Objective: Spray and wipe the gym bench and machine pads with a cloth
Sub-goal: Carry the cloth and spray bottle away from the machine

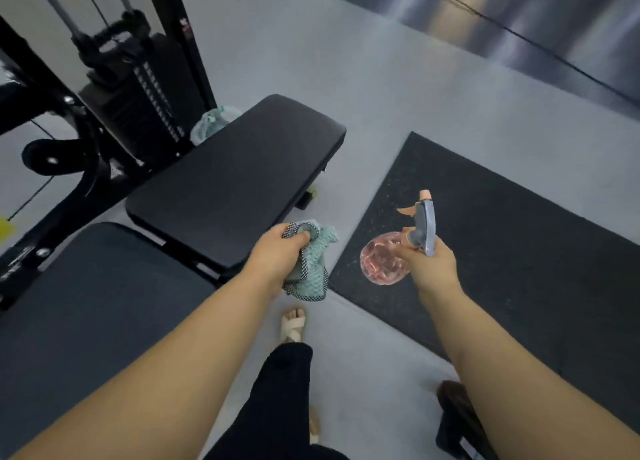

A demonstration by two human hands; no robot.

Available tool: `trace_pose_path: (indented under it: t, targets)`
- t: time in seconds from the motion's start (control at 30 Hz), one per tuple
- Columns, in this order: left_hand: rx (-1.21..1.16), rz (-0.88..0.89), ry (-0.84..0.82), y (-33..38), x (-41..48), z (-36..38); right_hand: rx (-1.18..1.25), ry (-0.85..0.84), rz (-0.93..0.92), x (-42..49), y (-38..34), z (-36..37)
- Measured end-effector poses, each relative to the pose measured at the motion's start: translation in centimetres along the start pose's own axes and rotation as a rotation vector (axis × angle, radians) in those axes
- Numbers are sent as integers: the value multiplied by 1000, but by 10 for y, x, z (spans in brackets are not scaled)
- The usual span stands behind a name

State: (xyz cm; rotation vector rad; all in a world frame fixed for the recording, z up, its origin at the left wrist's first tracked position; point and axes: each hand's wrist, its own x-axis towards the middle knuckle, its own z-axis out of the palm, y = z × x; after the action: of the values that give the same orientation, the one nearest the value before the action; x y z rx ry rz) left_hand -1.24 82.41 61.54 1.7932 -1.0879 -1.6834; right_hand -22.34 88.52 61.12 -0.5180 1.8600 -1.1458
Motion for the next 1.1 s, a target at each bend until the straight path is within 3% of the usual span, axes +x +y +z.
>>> trace_pose_path:
  t: [0.43,0.63,0.83,1.1]
  targets:
    - [-38,116,-8,205,201,97,-31,0,-92,220,-149,-20]
    - [-145,82,98,279,281,159,-68,-130,-144,350,-212,-35]
    - [-338,-28,252,345,331,210,-279,-313,-192,469,-298,-45]
    - [-423,-41,399,423,412,216,-384,-448,-327,587,-387,20]
